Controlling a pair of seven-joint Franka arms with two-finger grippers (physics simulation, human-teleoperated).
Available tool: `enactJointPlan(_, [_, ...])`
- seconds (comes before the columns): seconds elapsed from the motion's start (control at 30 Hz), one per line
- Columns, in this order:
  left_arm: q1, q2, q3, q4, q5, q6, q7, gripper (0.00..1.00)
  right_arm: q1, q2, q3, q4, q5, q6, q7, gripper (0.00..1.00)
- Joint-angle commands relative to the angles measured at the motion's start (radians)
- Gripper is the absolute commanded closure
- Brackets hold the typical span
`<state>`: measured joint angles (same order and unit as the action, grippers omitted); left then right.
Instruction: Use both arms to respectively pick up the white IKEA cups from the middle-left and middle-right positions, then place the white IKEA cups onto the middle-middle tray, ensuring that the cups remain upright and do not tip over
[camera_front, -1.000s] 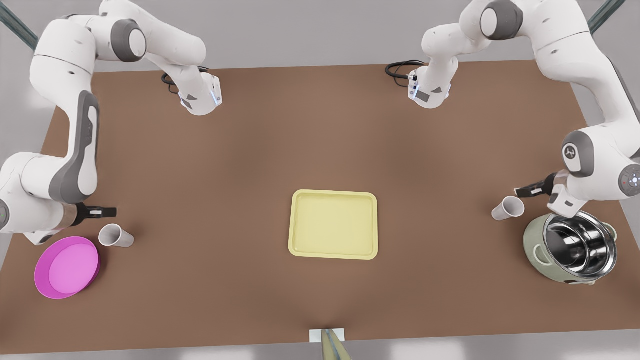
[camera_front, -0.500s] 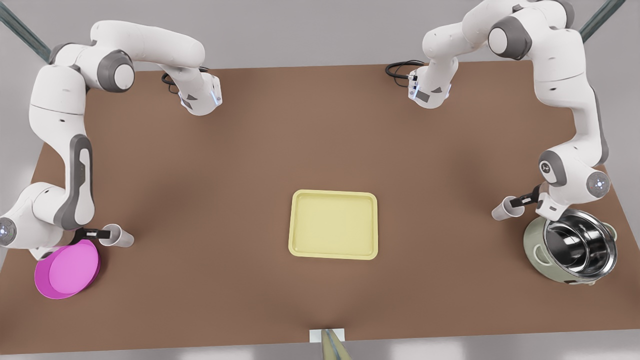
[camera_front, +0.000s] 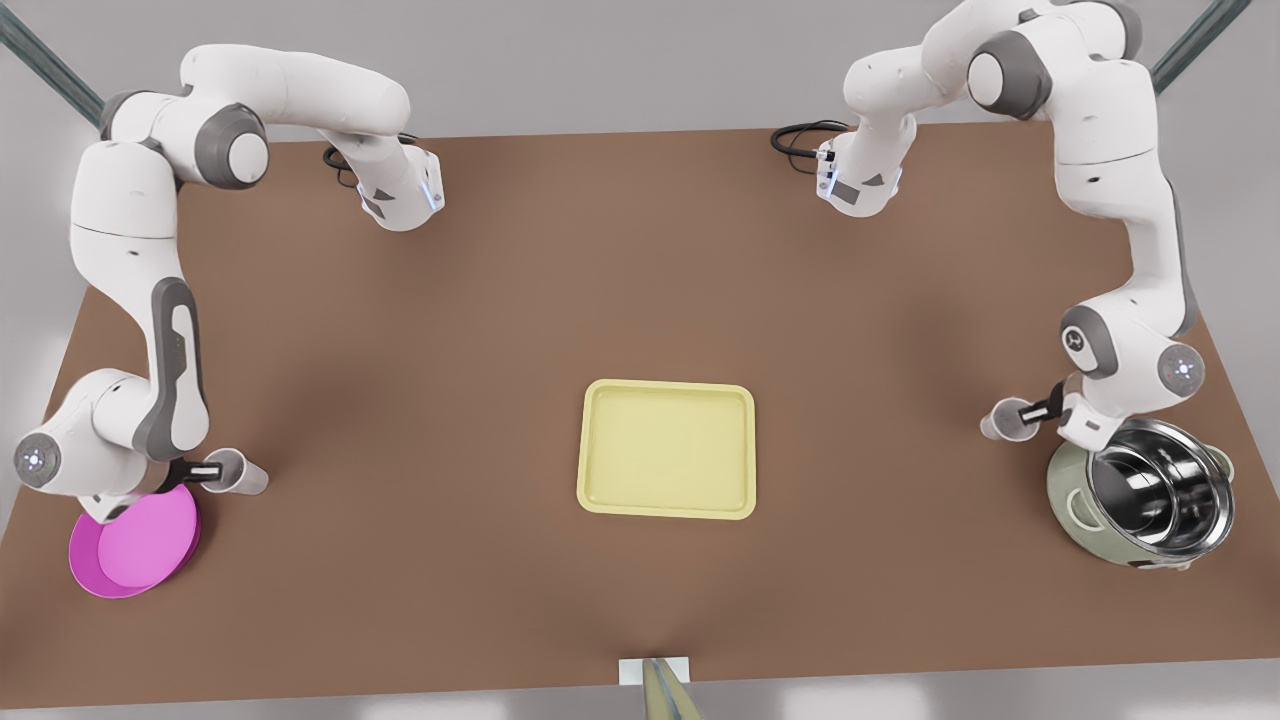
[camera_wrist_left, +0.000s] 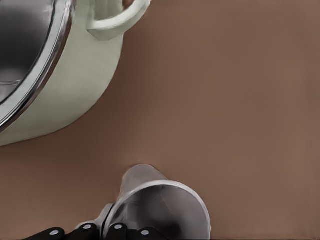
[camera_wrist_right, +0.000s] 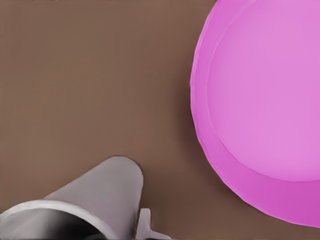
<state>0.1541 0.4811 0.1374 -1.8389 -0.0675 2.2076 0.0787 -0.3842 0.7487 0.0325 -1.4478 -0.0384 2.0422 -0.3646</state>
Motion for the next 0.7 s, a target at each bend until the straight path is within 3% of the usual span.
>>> enactJointPlan(0.0, [-0.037, -0.010, -0.004, 0.007, -0.012, 0.001, -0.083, 0.79, 0.014, -0.006, 0.003, 0.001, -0.015, -0.017, -0.065, 0.79])
enactJointPlan(0.07, [-0.042, 0.001, -0.064, 0.085, -0.055, -0.058, -0.122, 0.79, 0.048, -0.023, 0.012, 0.030, -0.015, -0.076, -0.123, 0.79])
enactJointPlan(0.13, [-0.044, 0.027, -0.215, 0.176, -0.052, -0.074, -0.356, 0.79, 0.070, -0.071, 0.137, 0.052, -0.011, -0.180, -0.142, 0.79])
enactJointPlan(0.2, [-0.148, 0.042, -0.263, 0.204, -0.048, -0.072, -0.565, 0.79, 0.134, -0.088, 0.202, 0.066, -0.003, -0.220, -0.131, 0.79])
enactJointPlan(0.33, [-0.317, 0.062, -0.265, 0.222, -0.049, -0.065, -0.846, 0.79, 0.309, -0.071, 0.242, 0.067, 0.121, -0.211, 0.113, 0.79])
enactJointPlan(0.5, [-0.321, 0.120, -0.415, 0.231, -0.052, 0.070, -0.973, 0.79, 0.536, -0.011, 0.247, 0.138, 0.209, -0.133, 0.397, 0.79])
enactJointPlan(0.67, [-0.363, 0.198, -0.430, 0.276, -0.054, 0.188, -1.025, 0.79, 0.677, 0.044, 0.245, 0.139, 0.253, 0.064, 0.605, 0.79])
